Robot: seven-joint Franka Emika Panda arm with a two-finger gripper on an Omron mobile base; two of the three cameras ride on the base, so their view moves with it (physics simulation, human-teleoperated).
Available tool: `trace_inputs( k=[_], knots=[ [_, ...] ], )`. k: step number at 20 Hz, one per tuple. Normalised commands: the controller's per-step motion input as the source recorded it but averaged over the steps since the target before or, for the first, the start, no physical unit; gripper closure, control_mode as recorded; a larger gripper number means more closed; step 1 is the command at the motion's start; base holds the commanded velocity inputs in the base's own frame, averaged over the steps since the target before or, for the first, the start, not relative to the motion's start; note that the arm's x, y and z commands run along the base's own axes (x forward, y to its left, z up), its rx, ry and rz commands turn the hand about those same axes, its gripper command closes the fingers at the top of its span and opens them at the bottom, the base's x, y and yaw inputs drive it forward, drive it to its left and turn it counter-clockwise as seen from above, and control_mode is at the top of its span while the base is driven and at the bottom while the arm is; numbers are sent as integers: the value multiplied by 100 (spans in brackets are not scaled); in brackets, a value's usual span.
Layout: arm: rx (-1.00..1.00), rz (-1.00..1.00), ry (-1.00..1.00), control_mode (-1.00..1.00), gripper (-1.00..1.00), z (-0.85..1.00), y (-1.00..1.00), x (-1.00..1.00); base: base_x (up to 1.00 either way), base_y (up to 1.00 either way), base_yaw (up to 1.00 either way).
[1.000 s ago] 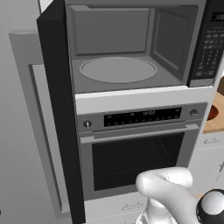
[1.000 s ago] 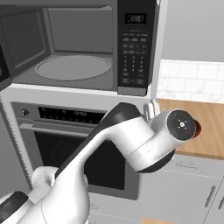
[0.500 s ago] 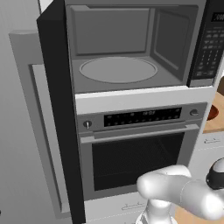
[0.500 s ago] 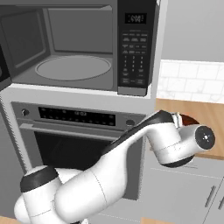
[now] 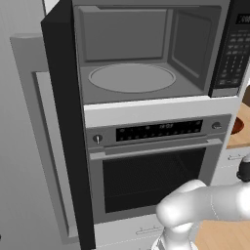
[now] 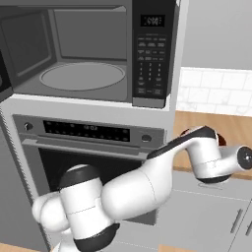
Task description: Open the microwave, place the bowl with waffle inside the microwave, then close the microwave door and turn it on.
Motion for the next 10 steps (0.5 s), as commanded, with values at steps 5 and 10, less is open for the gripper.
trace_inputs(
  k=[5, 10],
  knots=[
    [1, 11, -14, -100, -100, -9, -28, 3, 0, 0, 0],
    [0, 12, -9, -100, -100, -29, -7, 35, 0, 0, 0]
  ],
)
